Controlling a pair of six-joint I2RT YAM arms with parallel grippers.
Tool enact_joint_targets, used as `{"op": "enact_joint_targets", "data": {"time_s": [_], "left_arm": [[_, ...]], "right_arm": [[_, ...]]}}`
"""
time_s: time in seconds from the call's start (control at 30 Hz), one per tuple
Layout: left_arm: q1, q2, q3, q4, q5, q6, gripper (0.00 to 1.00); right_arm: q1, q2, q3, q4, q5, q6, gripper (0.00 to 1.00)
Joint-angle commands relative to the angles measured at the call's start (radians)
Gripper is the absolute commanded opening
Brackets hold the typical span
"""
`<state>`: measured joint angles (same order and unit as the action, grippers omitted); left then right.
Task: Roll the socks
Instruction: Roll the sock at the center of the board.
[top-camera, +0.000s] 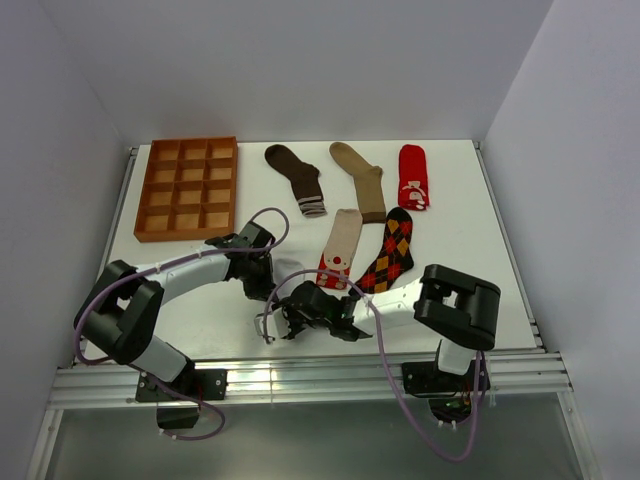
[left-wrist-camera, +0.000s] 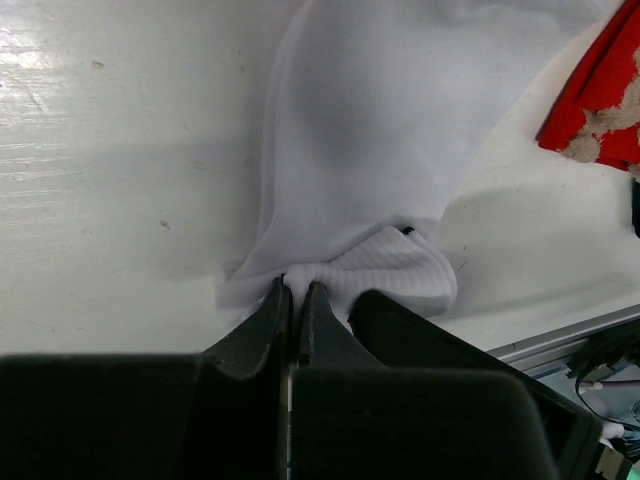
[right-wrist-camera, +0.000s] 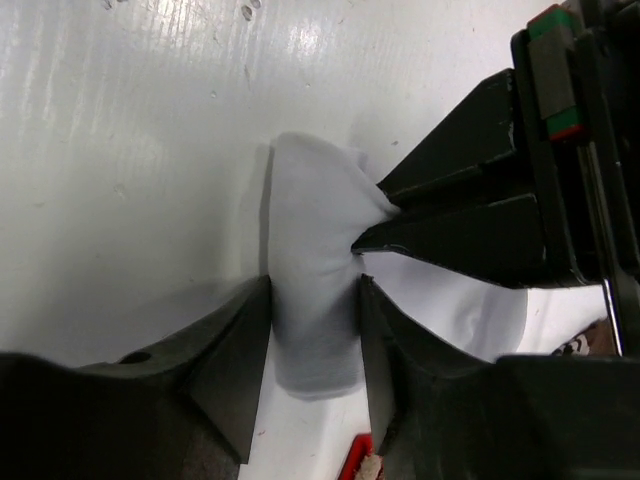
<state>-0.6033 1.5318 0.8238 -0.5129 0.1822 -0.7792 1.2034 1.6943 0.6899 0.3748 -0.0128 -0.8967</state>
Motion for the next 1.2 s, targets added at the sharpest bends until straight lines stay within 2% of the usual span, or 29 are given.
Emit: {"op": "enact_joint_targets", "data": {"time_s": [0.0, 0.03, 0.13, 0.3, 0.47, 0.63, 0.8, 1.1, 1.17], "left_arm": [[-0.004, 0.03, -0.037, -0.03, -0.012, 0.024, 0.04], [-0.004, 0.022, -0.038, -0.03, -0.006, 0.024, 0.05], [-0.001, 0.001, -0.045, -0.026, -0.001, 0.017, 0.13], [0.02, -0.061, -0.061, -0.004, 0.005, -0.014, 0.32], [0.034, -0.105, -0.051, -0.006, -0.036, -0.037, 0.39], [0.046, -0.146, -0.064, 0.02, -0.067, -0.074, 0.43], [0.048, -0.186, -0.092, 0.054, -0.104, -0.112, 0.44], [0.048, -0.208, -0.103, 0.102, -0.154, -0.124, 0.44], [0.048, -0.219, -0.109, 0.117, -0.177, -0.118, 0.47]], "right_arm": [[0.005, 0.03, 0.031, 0.006, 0.004, -0.001, 0.4], [0.004, 0.031, 0.033, 0.001, -0.001, 0.014, 0.31], [-0.016, 0.028, 0.06, -0.049, -0.056, 0.086, 0.21], [-0.136, -0.002, 0.117, -0.196, -0.263, 0.221, 0.16], [-0.251, 0.022, 0.233, -0.411, -0.476, 0.281, 0.15], [-0.364, 0.103, 0.373, -0.606, -0.706, 0.317, 0.15], [-0.438, 0.258, 0.537, -0.827, -0.849, 0.289, 0.15], [-0.512, 0.458, 0.75, -1.06, -0.938, 0.326, 0.13], [-0.521, 0.508, 0.804, -1.126, -0.957, 0.326, 0.13]]}}
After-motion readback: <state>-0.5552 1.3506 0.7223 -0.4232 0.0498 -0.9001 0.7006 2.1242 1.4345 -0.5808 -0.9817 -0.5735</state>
